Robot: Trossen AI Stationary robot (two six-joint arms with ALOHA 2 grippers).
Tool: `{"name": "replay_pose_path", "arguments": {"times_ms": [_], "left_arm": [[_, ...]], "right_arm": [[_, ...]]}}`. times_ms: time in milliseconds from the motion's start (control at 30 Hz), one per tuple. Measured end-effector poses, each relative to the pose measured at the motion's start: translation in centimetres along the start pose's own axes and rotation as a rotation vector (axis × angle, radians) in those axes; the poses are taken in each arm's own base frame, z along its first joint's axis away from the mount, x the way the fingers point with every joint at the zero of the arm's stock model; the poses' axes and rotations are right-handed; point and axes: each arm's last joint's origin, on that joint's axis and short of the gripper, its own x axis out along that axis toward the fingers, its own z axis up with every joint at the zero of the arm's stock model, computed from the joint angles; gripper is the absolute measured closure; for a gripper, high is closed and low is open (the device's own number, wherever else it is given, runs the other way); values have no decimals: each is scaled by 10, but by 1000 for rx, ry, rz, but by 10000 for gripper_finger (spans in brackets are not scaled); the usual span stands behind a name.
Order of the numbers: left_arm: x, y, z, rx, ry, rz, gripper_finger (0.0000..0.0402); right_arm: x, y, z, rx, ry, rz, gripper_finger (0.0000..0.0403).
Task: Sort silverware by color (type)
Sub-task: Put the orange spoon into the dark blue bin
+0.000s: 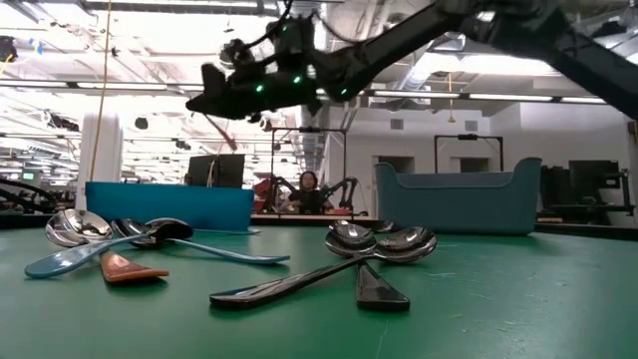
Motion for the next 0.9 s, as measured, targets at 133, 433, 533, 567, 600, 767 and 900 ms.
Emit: {"name": "replay_pose_path", "arguments": {"times_ms": [133, 433, 533, 567, 600, 767, 900], "left_arm": [[0, 1, -1, 17, 6, 14, 223], [0, 2, -4, 41, 20, 23, 223], [0, 3, -4, 47, 25, 25, 223], [0, 3, -5, 51, 30, 28, 223], [0, 4, -6, 57, 34, 29, 223], [0, 5, -8, 76, 45, 34, 223], [-1, 5, -8, 79, 50, 37, 223]], "right_arm": [[19, -11, -8, -2, -24, 20, 385], [46, -16, -38, 40, 24, 46, 385], [46, -19, -44, 81, 72, 42, 385], [45, -20, -45, 82, 88, 37, 385], [45, -21, -46, 82, 111, 20, 385], [45, -28, -60, 69, 152, -11, 385], [45, -31, -57, 66, 138, -21, 385]]}}
